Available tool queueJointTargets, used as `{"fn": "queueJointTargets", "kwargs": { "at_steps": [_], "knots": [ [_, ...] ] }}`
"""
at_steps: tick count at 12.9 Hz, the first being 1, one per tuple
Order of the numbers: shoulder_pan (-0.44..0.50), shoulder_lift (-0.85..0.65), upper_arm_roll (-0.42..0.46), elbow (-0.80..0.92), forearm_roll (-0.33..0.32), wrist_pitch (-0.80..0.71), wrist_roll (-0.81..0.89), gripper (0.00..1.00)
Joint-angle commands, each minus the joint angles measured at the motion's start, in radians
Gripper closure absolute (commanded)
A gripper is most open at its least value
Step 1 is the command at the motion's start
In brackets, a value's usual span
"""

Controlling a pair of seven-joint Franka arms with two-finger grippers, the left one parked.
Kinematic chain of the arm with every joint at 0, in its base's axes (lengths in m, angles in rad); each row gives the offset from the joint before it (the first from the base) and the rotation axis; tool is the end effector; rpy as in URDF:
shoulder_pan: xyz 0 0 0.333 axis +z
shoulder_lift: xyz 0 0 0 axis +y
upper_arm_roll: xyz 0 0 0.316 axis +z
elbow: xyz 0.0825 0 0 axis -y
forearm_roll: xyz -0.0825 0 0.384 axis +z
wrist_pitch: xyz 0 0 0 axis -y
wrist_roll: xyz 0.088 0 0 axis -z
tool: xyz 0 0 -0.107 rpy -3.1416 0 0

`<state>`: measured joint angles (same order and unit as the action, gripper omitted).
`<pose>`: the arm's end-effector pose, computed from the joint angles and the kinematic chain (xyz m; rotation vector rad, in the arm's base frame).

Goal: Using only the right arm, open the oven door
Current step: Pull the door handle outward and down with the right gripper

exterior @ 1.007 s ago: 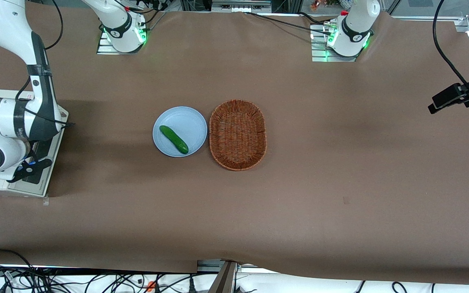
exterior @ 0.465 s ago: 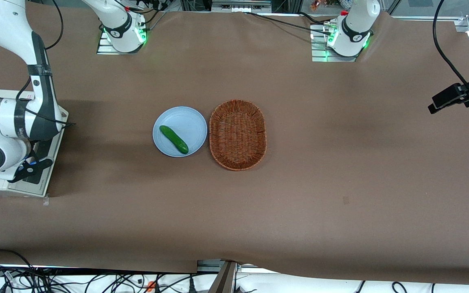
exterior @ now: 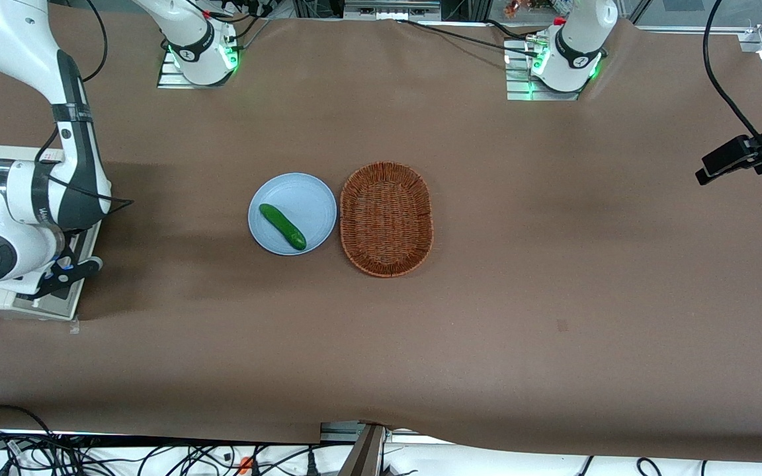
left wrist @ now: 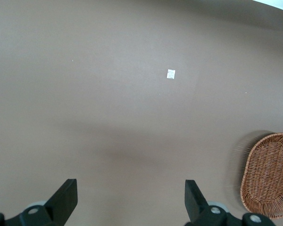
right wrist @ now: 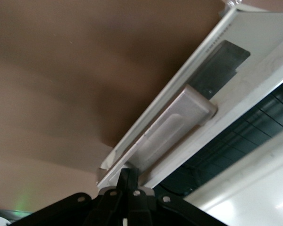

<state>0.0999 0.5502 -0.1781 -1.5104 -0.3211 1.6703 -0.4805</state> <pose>0.6538 -0.0655 0.3309 2.6887 0.6942 -0.6795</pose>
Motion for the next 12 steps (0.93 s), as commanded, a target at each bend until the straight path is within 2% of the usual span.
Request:
{"fn": "queueJointTargets", "kwargs": {
  "at_steps": [1,7,9,12],
  "knots": [
    [-0.009,0.050,-0.001,-0.004,0.028,0.083,0.014,1.00],
    [-0.009,0.109,-0.001,-0.002,0.126,0.155,0.020,1.00],
    [-0.009,0.126,-0.001,-0.002,0.140,0.163,0.046,1.00],
    [0.001,0.155,-0.001,-0.002,0.217,0.170,0.056,1.00]
  ]
}}
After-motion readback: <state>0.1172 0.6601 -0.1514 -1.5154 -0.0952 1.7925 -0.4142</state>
